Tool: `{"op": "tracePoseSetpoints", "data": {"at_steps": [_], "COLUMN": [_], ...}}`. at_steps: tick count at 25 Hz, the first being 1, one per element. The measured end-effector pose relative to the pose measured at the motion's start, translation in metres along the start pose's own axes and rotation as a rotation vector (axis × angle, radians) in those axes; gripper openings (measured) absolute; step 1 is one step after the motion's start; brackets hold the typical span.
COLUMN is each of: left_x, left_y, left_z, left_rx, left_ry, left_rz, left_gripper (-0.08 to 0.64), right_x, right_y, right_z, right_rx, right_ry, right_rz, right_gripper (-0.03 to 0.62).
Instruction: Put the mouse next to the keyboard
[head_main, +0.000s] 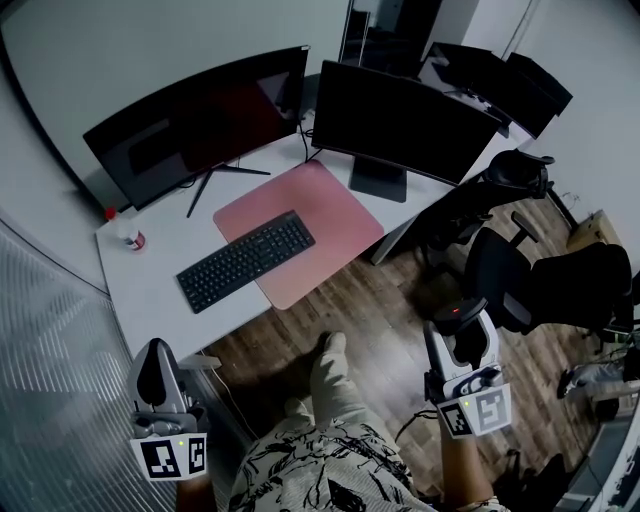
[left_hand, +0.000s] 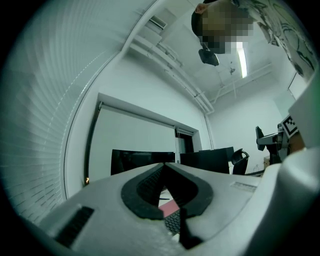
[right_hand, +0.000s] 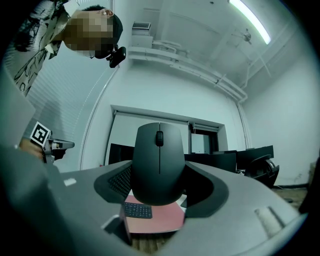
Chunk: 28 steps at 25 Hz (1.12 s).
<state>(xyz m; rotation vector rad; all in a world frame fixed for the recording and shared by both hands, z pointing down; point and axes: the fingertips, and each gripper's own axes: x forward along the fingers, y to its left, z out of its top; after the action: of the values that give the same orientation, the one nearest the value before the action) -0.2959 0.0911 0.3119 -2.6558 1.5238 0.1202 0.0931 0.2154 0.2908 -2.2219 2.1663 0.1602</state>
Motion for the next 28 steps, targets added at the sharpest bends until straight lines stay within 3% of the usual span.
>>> {"op": "tracePoseSetpoints", "data": {"at_steps": [13,28], "left_x": [0.044,0.165], "left_y": [0.006,-0.023], "left_z": [-0.006,-0.017], "left_rx": [0.043,0.061], "left_ry": [-0.02,-0.023], "left_rz": [0.01,0.015], "left_gripper": [-0.005,-0.005], "right_x": [0.047,0.136], "right_y": [-0.015,-0.101], "right_z": [-0.015,-0.024], "right_rx": [0.007,0.002], "right_ry": [-0.007,-0.036], "right_rz": [-0.002,-0.012], "right_gripper": [0.305,0.305]}}
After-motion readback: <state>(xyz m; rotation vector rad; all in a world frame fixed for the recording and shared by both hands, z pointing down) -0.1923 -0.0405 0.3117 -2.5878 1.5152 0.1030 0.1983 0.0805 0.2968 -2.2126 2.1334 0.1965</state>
